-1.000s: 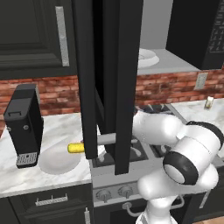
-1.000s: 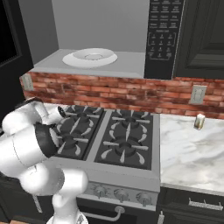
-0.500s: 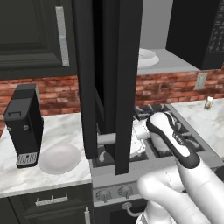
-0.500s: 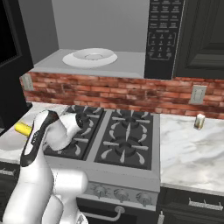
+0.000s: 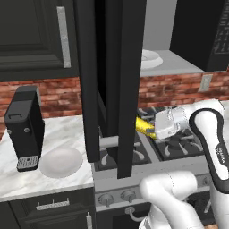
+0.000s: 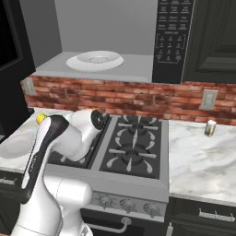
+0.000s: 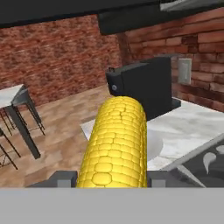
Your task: Pick the corn from the counter and place it in the microwave.
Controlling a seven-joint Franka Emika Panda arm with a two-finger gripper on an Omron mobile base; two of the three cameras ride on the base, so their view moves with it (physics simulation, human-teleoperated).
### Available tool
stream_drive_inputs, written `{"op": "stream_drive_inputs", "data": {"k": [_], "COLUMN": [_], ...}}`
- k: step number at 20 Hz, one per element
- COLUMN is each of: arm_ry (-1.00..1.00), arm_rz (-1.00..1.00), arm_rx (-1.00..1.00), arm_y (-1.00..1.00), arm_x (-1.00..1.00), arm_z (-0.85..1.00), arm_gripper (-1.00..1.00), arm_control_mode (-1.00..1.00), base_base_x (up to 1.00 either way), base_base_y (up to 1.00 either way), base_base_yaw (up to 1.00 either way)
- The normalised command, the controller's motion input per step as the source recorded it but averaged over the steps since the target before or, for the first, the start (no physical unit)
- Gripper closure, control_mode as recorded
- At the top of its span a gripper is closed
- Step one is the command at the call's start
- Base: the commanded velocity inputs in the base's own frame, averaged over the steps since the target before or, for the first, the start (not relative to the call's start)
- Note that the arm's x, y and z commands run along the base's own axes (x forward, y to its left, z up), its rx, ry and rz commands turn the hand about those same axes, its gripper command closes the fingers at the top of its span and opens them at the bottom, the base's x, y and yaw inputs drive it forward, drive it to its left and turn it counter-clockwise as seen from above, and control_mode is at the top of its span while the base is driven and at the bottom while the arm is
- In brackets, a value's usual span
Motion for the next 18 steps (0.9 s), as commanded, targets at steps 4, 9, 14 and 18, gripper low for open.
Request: {"op": "stream_drive_inputs", "data": {"k": [4,9,14,18], "arm_ry": [0.50,0.08,0.00,-0.28], "arm_rz": [-0.41,-0.38,-0.40,-0.37], "arm_rx": [-0.10,-0.12,-0.06,0.00], "arm_y": [-0.85,-0.16,0.07,0.38], "arm_x": [0.00,0.06,0.04,0.01], "arm_z": [1.00,1.00,0.95,0.21], "arm_gripper": [1.00,1.00,1.00,1.00], "arm_control_mode": [-1.00,-1.00,-1.00,-1.00], "base_base_x": [0.00,0.00,0.00,0.00], "base_base_y": [0.00,0.00,0.00,0.00], "base_base_yaw": [0.00,0.00,0.00,0.00]}}
